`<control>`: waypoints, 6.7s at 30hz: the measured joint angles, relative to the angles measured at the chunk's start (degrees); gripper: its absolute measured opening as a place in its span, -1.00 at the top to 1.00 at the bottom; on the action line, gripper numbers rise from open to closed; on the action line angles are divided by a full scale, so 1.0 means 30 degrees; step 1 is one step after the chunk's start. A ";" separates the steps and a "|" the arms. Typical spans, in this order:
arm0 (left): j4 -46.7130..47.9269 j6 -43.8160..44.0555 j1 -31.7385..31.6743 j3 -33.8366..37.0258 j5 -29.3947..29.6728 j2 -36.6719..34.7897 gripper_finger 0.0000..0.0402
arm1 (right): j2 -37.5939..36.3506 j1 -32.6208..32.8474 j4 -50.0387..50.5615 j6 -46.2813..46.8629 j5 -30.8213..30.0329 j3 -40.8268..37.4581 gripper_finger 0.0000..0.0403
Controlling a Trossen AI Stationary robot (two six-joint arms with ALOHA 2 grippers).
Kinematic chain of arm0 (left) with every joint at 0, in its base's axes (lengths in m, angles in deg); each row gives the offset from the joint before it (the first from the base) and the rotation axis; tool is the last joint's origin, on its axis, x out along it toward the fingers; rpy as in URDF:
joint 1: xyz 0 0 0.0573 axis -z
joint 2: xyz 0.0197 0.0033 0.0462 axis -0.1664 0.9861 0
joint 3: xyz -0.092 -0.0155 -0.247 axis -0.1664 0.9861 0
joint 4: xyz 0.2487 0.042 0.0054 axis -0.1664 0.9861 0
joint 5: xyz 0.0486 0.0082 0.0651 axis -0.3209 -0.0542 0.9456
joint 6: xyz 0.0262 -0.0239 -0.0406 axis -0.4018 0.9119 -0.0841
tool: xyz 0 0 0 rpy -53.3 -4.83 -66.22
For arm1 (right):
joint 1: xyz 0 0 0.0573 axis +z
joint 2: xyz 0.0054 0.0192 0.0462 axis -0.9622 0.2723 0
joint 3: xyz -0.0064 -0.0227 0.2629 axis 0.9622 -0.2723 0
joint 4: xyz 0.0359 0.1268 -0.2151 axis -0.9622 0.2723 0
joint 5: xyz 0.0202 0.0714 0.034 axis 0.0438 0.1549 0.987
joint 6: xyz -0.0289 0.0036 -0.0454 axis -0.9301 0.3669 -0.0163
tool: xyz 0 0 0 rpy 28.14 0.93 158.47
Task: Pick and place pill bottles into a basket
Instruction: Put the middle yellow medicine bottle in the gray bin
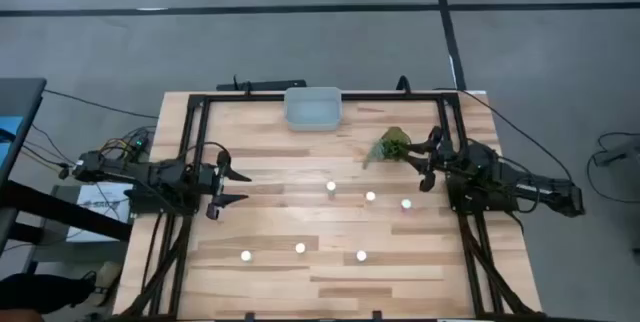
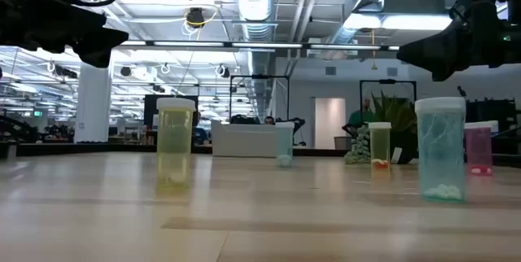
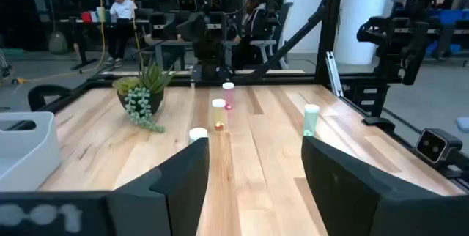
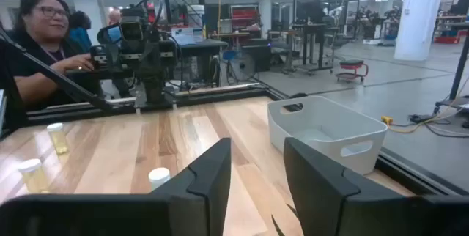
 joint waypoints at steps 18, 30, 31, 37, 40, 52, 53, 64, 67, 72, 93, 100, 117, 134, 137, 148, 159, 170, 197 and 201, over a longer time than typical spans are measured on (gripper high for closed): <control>0.0029 0.1563 0.0000 0.0000 0.0058 0.1259 -0.04 | 0.0000 -0.0001 -0.0007 -0.0005 0.0004 -0.0007 0.40; -0.0182 0.4311 -0.0007 0.0000 0.1608 0.4424 -0.04 | 0.0003 -0.0001 -0.0007 0.0000 0.0002 -0.0004 0.40; -0.0225 0.4575 -0.0007 0.0000 0.1861 0.4609 -0.04 | 0.0002 0.0005 -0.0001 0.0000 0.0007 0.0001 0.40; -0.0118 0.4934 0.0166 -0.0386 0.1995 0.5874 -0.04 | 0.0007 -0.0001 -0.0003 0.0000 0.0007 0.0001 0.40; -0.0276 0.4886 0.0461 -0.0970 0.1989 0.6872 -0.04 | 0.0000 0.0000 -0.0007 0.0000 0.0003 -0.0001 0.40; -0.0900 0.5303 0.3667 -0.6173 0.2161 1.5761 -0.04 | 0.0000 0.0000 -0.0006 -0.0006 0.0000 -0.0006 0.40; -0.0947 0.5296 0.3870 -0.6755 0.2121 1.6787 -0.04 | 0.0000 0.0003 -0.0006 0.0000 0.0003 -0.0007 0.40; 0.1713 0.4466 0.5051 -1.2872 0.1812 2.6840 -0.04 | 0.0002 -0.0001 -0.0004 0.0000 0.0002 -0.0002 0.40; 0.1721 0.4453 0.5210 -1.3978 0.1455 2.8580 -0.04 | 0.0001 -0.0001 0.0000 0.0000 0.0007 0.0000 0.40; 0.2474 0.4421 0.5399 -1.5510 0.1333 3.0050 -0.04 | 0.0000 0.0004 -0.0007 0.0000 -0.0001 -0.0002 0.40; 0.1769 0.4224 0.6386 -1.5985 0.3116 3.0141 -0.04 | 0.0000 0.0004 -0.0004 0.0000 -0.0001 -0.0004 0.40; 0.1539 0.4203 0.6116 -1.5985 0.2736 3.0141 -0.04 | 0.0001 0.0000 -0.0007 0.0000 0.0000 -0.0001 0.40; 0.1456 0.2443 0.6386 -1.7899 0.3255 3.2965 -0.04 | -0.0022 0.0003 -0.0032 0.0000 -0.0004 -0.0007 0.40; 0.1848 0.2210 0.6156 -1.8666 0.3442 3.2924 -0.02 | -0.0015 0.0007 -0.0021 0.0000 -0.0001 -0.0007 0.40; 0.1845 0.2237 0.6156 -1.8666 0.3439 3.2924 0.09 | -0.0015 0.0007 -0.0021 0.0000 -0.0001 -0.0007 0.40; 0.1866 0.2265 0.5990 -1.8659 0.3903 3.2924 0.52 | -0.0015 0.0007 -0.0021 0.0000 0.0005 -0.0007 0.40; 0.4565 0.0207 0.3619 -2.0564 0.8445 3.2924 0.41 | -0.0015 0.0007 -0.0021 0.0000 0.0004 -0.0007 0.40; 0.5708 -0.5206 -0.0059 -2.3443 1.4887 3.2912 0.41 | -0.0015 0.0007 -0.0020 0.0000 0.0007 -0.0007 0.40; 0.3695 -0.0459 -1.4878 -2.3584 0.2644 3.2480 0.44 | -0.0015 0.0007 -0.0015 0.0000 0.0014 -0.0007 0.40; 0.4331 -0.0118 -1.5449 -2.3518 0.2124 3.2715 0.43 | -0.0015 0.0007 -0.0016 0.0000 0.0014 -0.0007 0.40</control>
